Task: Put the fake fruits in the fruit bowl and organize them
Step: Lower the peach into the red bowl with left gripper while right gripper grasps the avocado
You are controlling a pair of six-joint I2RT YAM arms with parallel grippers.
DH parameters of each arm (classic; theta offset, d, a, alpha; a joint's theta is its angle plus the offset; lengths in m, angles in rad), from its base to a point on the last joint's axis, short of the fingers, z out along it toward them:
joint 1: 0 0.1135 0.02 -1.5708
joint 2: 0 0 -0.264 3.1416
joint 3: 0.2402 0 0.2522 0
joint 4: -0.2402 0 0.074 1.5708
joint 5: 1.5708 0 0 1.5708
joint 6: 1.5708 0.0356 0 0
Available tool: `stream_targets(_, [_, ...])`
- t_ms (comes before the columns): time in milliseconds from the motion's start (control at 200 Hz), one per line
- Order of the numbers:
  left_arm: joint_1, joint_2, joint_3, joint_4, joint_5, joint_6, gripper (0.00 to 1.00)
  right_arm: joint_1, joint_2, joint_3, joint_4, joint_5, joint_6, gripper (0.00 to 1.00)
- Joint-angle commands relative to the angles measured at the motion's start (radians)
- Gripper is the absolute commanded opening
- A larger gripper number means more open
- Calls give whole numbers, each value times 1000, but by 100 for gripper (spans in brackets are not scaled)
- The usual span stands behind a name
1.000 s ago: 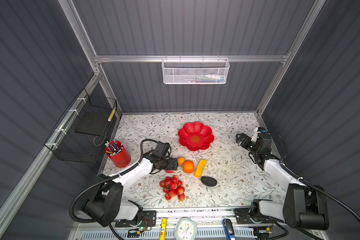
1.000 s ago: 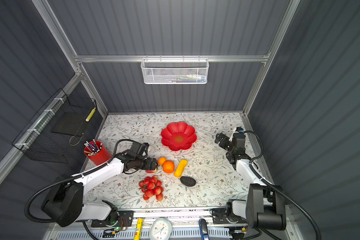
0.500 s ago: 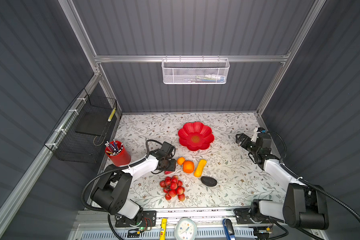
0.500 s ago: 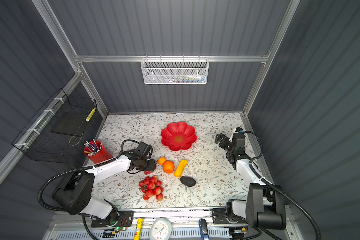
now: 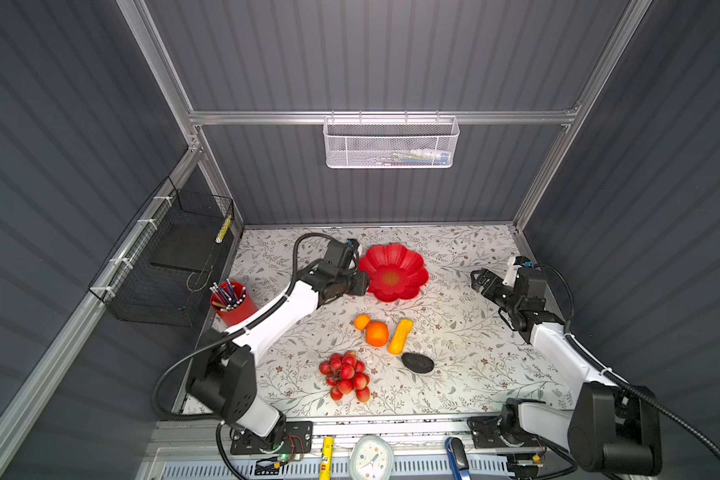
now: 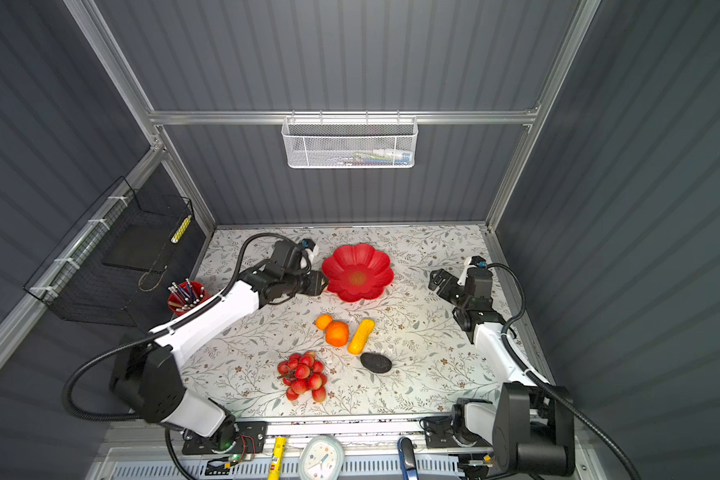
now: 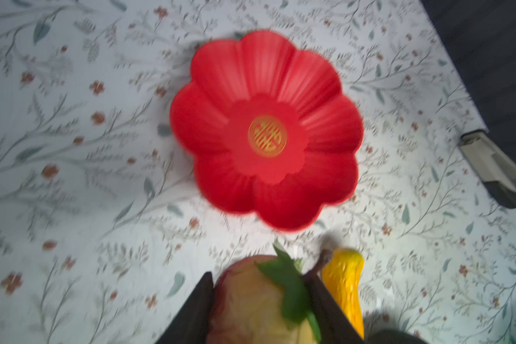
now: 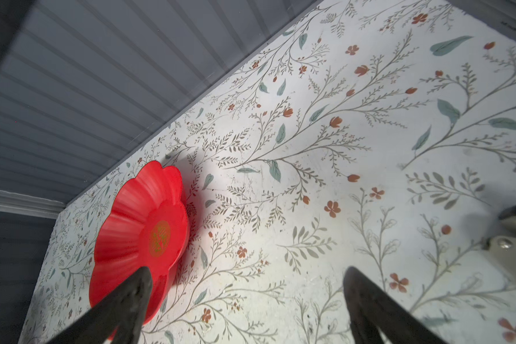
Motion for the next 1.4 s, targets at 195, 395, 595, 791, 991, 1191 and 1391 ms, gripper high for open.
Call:
stream_targets(195, [-22, 470, 411, -44, 78, 55, 44, 275, -209, 27, -378, 103, -129, 99])
stream_targets(395, [-23, 615, 485, -38, 69, -17, 52, 538, -266, 35, -539, 151, -168, 99])
stream_targets(595, [-25, 609, 484, 8, 90, -57, 73, 797, -198, 57, -624, 209, -196, 99])
stream_targets(791, [-25, 450, 432, 132, 107, -114, 83, 954, -89, 46, -620, 280, -170, 99])
stream_targets(991, [-24, 135, 200, 326, -71, -130, 91, 991, 71, 82, -571, 276, -194, 99])
stream_targets(1191, [-21, -176, -102, 357, -352, -132, 99, 998, 213, 137, -577, 277, -178, 89])
stream_targets(1391, [-17, -389, -343, 229, -532, -223, 100, 1001, 258, 139, -573, 288, -143, 62])
